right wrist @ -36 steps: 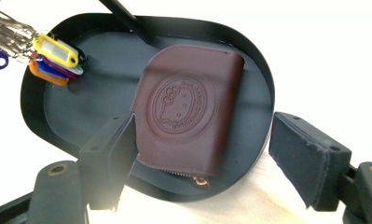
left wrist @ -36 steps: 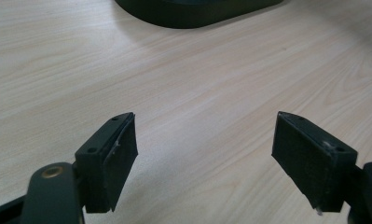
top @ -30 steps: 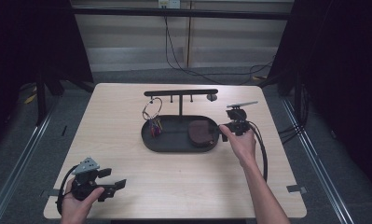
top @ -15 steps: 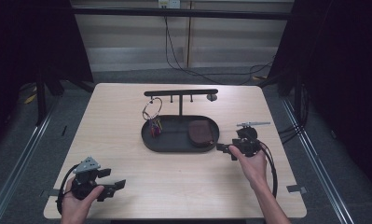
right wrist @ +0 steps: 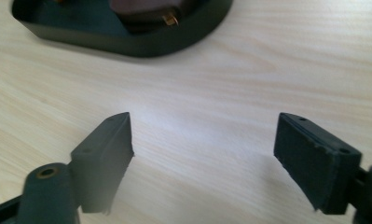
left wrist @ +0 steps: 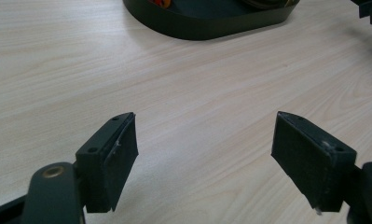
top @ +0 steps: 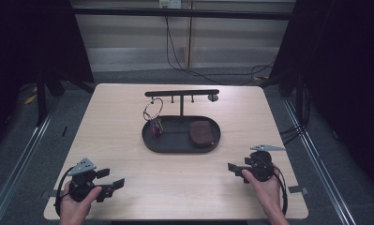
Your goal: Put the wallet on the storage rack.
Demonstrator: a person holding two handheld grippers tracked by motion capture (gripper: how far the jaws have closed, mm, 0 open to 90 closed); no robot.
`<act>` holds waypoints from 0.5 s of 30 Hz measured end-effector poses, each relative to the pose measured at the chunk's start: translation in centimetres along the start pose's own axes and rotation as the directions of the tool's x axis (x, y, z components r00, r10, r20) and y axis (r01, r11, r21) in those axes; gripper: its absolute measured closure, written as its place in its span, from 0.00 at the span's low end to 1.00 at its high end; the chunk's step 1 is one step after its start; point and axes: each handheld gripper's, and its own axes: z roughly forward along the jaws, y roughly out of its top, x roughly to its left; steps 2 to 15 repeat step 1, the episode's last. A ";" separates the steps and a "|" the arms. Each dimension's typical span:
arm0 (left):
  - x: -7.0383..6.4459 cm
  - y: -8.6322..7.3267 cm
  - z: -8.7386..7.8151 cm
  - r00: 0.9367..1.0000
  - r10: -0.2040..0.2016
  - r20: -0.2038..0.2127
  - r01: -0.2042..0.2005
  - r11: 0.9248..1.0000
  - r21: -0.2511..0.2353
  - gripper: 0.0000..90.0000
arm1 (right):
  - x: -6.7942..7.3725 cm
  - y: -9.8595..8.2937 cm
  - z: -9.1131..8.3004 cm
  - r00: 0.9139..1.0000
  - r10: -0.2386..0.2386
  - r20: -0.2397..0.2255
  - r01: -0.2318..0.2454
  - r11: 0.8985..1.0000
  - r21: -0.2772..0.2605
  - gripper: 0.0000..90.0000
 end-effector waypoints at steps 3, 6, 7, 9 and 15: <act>0.1 0.0 0.0 1.000 0.002 0.000 -0.002 1.000 0.011 0.25 | -0.1 -0.2 0.1 1.000 -0.005 0.009 0.005 1.000 0.010 0.19; 0.1 0.0 0.0 1.000 0.002 0.000 -0.002 1.000 0.011 0.25 | -0.1 -0.2 0.1 1.000 -0.005 0.009 0.005 1.000 0.010 0.19; 0.1 0.0 0.0 1.000 0.002 0.000 -0.002 1.000 0.011 0.25 | -0.1 -0.2 0.1 1.000 -0.005 0.009 0.005 1.000 0.010 0.19; 0.1 0.0 0.0 1.000 0.002 0.000 -0.002 1.000 0.011 0.25 | -0.1 -0.2 0.1 1.000 -0.005 0.009 0.005 1.000 0.010 0.19; 0.1 0.0 0.0 1.000 0.002 0.000 -0.002 1.000 0.011 0.25 | -0.1 -0.2 0.1 1.000 -0.005 0.009 0.005 1.000 0.010 0.19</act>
